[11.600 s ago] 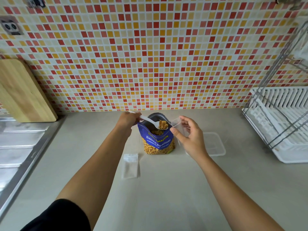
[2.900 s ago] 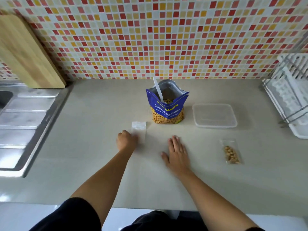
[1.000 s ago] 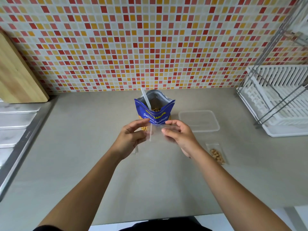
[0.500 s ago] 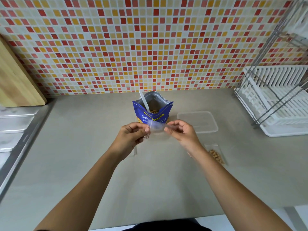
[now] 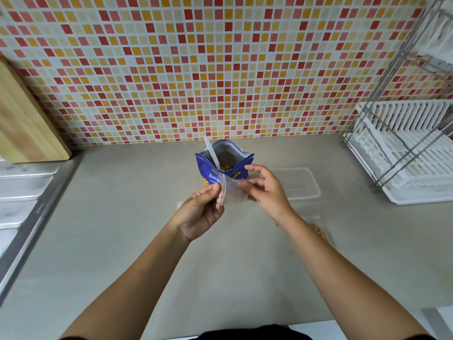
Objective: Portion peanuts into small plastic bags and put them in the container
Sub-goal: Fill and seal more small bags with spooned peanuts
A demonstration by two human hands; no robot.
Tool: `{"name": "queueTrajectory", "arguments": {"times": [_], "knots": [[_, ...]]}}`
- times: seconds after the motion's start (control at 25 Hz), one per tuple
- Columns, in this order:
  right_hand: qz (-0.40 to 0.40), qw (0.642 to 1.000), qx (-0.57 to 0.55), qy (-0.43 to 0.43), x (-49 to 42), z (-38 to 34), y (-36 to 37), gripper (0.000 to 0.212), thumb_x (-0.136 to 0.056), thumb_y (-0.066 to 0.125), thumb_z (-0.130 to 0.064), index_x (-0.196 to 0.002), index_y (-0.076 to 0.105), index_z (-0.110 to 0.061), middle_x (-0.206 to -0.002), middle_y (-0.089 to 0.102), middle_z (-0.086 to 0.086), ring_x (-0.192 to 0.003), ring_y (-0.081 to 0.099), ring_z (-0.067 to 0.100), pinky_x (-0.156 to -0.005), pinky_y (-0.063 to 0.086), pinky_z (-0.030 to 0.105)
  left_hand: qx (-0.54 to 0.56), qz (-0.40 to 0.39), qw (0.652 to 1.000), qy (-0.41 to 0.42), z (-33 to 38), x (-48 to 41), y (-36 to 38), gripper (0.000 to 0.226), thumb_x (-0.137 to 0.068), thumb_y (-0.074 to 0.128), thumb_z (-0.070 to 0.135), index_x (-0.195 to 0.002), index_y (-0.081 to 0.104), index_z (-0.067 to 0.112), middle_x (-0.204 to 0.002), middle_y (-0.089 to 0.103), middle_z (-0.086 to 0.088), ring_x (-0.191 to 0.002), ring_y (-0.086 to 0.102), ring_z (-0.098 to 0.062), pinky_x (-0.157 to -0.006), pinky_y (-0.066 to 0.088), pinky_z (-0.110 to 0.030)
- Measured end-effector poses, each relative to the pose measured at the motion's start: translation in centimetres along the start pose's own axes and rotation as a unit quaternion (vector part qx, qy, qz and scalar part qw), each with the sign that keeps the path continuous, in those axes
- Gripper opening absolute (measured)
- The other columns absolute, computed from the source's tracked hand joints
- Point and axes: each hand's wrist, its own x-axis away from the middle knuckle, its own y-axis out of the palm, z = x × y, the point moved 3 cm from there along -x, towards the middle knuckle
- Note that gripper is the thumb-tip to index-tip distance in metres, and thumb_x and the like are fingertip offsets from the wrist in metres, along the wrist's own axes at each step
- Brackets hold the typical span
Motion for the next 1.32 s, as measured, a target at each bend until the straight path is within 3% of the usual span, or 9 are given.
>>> {"name": "queueTrajectory", "arguments": {"times": [0.12,0.2,0.32,0.48,0.68,0.84,1.04,1.16,1.32], "knots": [[0.019,0.999,0.028,-0.026,-0.4,-0.5,-0.5,0.029,-0.089,0.060,-0.013,-0.107,0.053,-0.035,-0.089,0.072,0.003,-0.084,0.067,0.012,-0.075,0.055,0.028,-0.033,0.024,0.999,0.012,0.9,-0.3,0.3,0.023,-0.087,0.055,0.010,-0.068,0.068,0.011,-0.059,0.059,0.001,-0.048,0.054,-0.003,-0.049,0.050,-0.012],[0.041,0.998,0.019,-0.038,-0.6,-1.0,-1.2,0.029,-0.090,0.059,-0.013,-0.110,0.052,-0.033,-0.081,0.071,-0.003,-0.079,0.066,0.007,-0.072,0.051,0.023,-0.163,0.070,0.981,0.071,2.3,-0.5,0.8,0.021,-0.091,0.052,0.002,-0.075,0.064,0.007,-0.064,0.058,-0.003,-0.049,0.054,-0.006,-0.052,0.050,-0.014],[0.054,0.997,-0.005,-0.045,-0.9,-2.4,-2.3,0.035,-0.085,0.065,-0.011,-0.114,0.051,-0.021,-0.072,0.065,-0.007,-0.064,0.062,0.000,-0.066,0.048,0.017,-0.369,0.137,0.905,0.159,4.7,-0.5,1.8,0.017,-0.089,0.056,0.000,-0.076,0.064,0.009,-0.065,0.060,-0.006,-0.057,0.056,-0.014,-0.062,0.052,-0.023],[0.049,0.998,-0.001,-0.049,-0.9,-3.9,-2.6,0.041,-0.081,0.068,-0.010,-0.115,0.049,-0.023,-0.081,0.068,0.000,-0.075,0.065,0.004,-0.073,0.050,0.019,-0.508,0.181,0.815,0.211,6.6,-0.2,2.9,0.025,-0.086,0.059,0.003,-0.070,0.063,0.021,-0.067,0.064,-0.006,-0.059,0.058,-0.019,-0.065,0.057,-0.031],[0.025,0.999,-0.018,0.029,-0.7,-4.0,-1.9,0.068,-0.070,0.076,-0.026,-0.127,0.040,-0.022,-0.092,0.067,0.002,-0.078,0.064,0.008,-0.069,0.049,0.020,-0.449,0.178,0.854,0.192,6.8,-0.3,3.0,0.020,-0.087,0.062,0.007,-0.073,0.065,0.021,-0.073,0.066,-0.009,-0.066,0.059,-0.020,-0.069,0.057,-0.032],[0.023,0.999,0.007,0.029,-0.8,-3.8,-2.0,0.063,-0.078,0.072,-0.008,-0.129,0.039,-0.017,-0.064,0.065,-0.002,-0.056,0.061,0.005,-0.057,0.048,0.016,-0.461,0.170,0.851,0.183,7.4,-0.5,2.8,0.012,-0.086,0.062,0.006,-0.080,0.067,0.014,-0.071,0.066,-0.005,-0.062,0.061,-0.015,-0.059,0.056,-0.021],[-0.003,0.999,-0.033,0.015,-1.1,-4.9,-2.0,0.055,-0.086,0.061,-0.003,-0.133,0.037,-0.017,-0.093,0.069,0.009,-0.080,0.065,0.013,-0.070,0.052,0.019,-0.470,0.176,0.847,0.175,7.8,-0.7,2.8,0.010,-0.087,0.059,0.007,-0.083,0.067,0.011,-0.074,0.066,-0.004,-0.066,0.061,-0.013,-0.055,0.050,-0.017],[0.034,0.989,0.132,-0.059,-1.4,-5.7,-2.0,0.057,-0.085,0.065,-0.027,-0.135,0.037,-0.021,-0.133,0.045,-0.003,-0.122,0.044,0.010,-0.089,0.037,0.009,-0.462,0.180,0.850,0.176,8.4,-1.1,2.6,0.011,-0.088,0.057,0.008,-0.088,0.067,0.008,-0.079,0.066,-0.007,-0.070,0.060,-0.014,-0.059,0.051,-0.022],[0.015,0.883,0.383,-0.270,-1.4,-7.9,-0.8,0.080,-0.069,0.068,-0.058,-0.134,0.043,-0.018,-0.138,0.039,-0.006,-0.129,0.032,0.006,-0.107,0.022,0.012,-0.462,0.166,0.851,0.187,9.1,-2.1,2.6,0.010,-0.085,0.058,0.005,-0.087,0.068,0.006,-0.077,0.066,-0.010,-0.069,0.060,-0.017,-0.069,0.053,-0.032]]}}
